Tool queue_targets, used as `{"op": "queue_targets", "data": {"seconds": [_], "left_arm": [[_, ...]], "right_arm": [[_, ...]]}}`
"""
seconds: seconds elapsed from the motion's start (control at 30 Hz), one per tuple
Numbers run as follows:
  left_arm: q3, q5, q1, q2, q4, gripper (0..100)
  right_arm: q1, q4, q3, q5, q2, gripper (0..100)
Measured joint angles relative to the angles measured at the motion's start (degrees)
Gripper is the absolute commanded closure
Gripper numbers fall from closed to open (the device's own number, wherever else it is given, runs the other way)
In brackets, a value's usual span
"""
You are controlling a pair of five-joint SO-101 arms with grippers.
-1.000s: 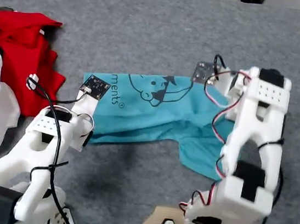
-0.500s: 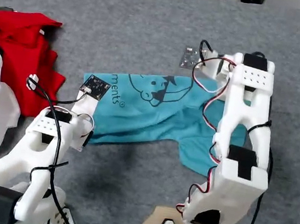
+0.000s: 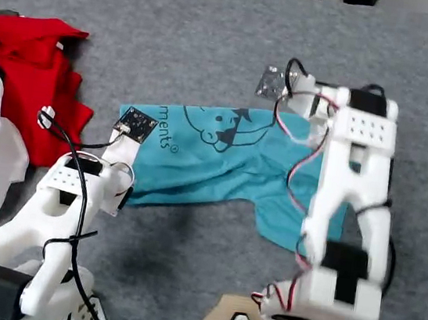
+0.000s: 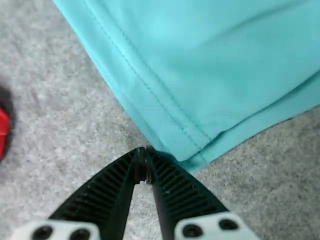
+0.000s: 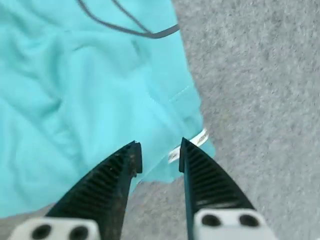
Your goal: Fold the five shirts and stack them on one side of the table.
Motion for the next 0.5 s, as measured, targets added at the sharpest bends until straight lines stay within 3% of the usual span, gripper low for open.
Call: {"op": "queue_targets", "data": {"seconds": [0.3,0.5], "left_arm": [[0.0,0.0,0.0,0.0,0.0,98],[0.0,0.0,0.0,0.0,0.0,98]], "right_arm": [[-0.5,4.0,33.0,4.0,-27.0,87.1],[-0.5,5.1,48.7,4.0,-36.2,87.1]]}}
